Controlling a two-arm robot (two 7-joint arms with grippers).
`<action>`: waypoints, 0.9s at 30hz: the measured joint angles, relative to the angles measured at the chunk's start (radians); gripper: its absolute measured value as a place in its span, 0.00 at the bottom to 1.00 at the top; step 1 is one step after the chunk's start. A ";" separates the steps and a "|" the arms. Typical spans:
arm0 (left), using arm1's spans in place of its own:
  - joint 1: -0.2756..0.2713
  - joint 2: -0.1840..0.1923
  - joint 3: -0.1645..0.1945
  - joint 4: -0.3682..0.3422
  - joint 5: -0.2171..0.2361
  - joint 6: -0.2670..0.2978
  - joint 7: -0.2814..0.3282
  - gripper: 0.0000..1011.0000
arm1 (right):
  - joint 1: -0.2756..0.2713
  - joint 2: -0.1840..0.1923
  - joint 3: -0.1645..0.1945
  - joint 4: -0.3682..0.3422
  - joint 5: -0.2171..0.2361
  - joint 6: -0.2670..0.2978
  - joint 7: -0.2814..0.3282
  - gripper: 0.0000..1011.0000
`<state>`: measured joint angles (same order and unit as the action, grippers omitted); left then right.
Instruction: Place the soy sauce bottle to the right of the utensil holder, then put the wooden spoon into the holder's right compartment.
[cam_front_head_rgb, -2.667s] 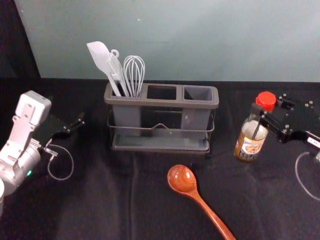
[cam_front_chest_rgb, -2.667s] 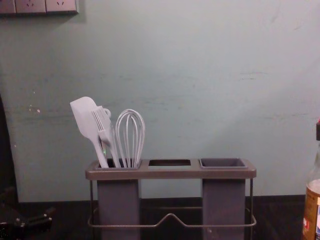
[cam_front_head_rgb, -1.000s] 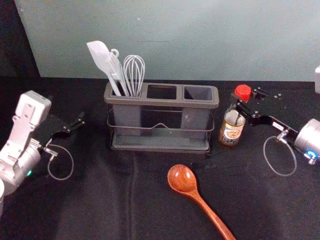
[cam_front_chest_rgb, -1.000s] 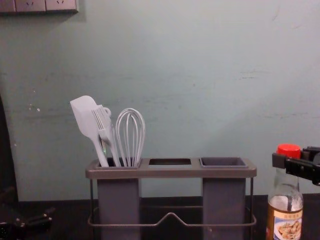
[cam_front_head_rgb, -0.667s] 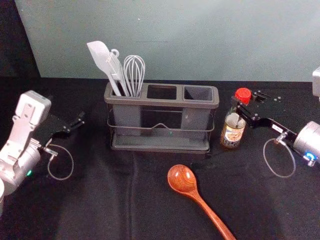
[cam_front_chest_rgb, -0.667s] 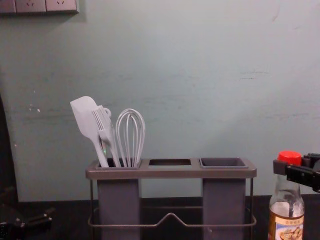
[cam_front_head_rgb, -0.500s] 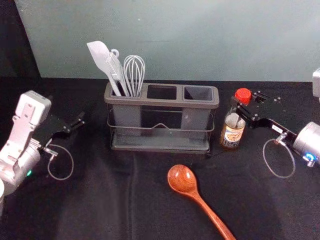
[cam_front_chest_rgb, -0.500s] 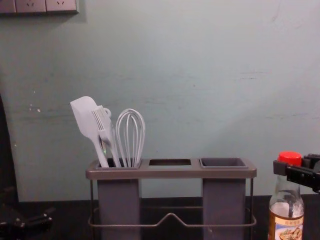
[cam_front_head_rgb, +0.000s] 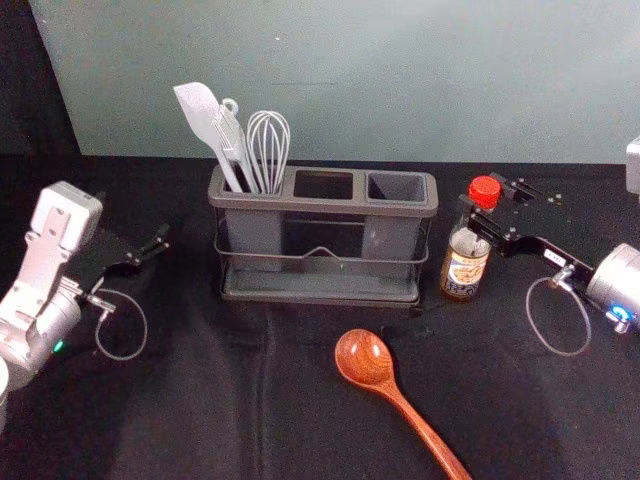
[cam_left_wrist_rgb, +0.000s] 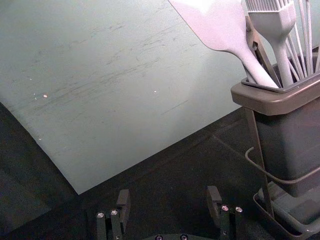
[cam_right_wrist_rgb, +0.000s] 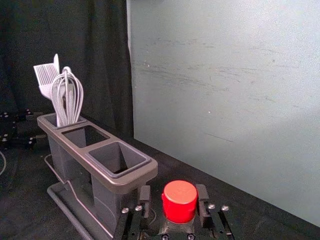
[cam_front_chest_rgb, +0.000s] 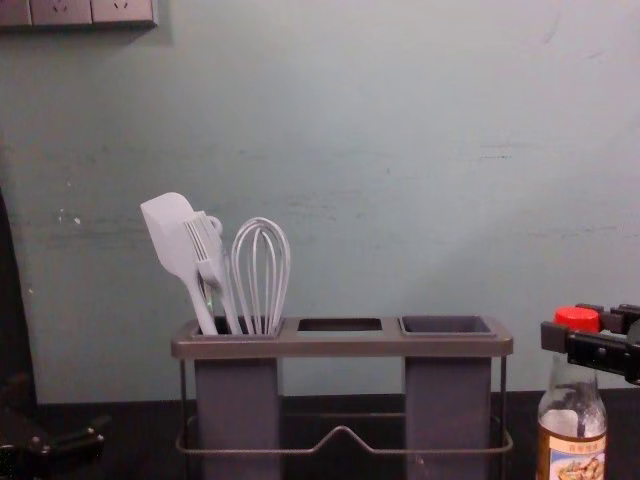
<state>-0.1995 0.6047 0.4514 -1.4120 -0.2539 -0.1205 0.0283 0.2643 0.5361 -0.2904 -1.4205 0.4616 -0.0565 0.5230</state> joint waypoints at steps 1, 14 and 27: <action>0.000 0.000 0.000 0.000 0.000 0.000 0.000 0.99 | 0.000 0.000 0.000 0.000 0.000 0.000 0.000 0.57; 0.000 0.000 0.000 0.000 0.000 0.000 0.000 0.99 | 0.000 0.001 0.000 -0.002 0.000 0.001 0.000 0.93; 0.000 0.000 0.000 0.000 0.000 0.000 0.000 0.99 | -0.011 0.011 0.008 -0.035 -0.015 0.002 -0.014 0.99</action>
<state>-0.1995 0.6047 0.4514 -1.4120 -0.2539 -0.1205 0.0283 0.2532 0.5471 -0.2826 -1.4556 0.4461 -0.0545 0.5091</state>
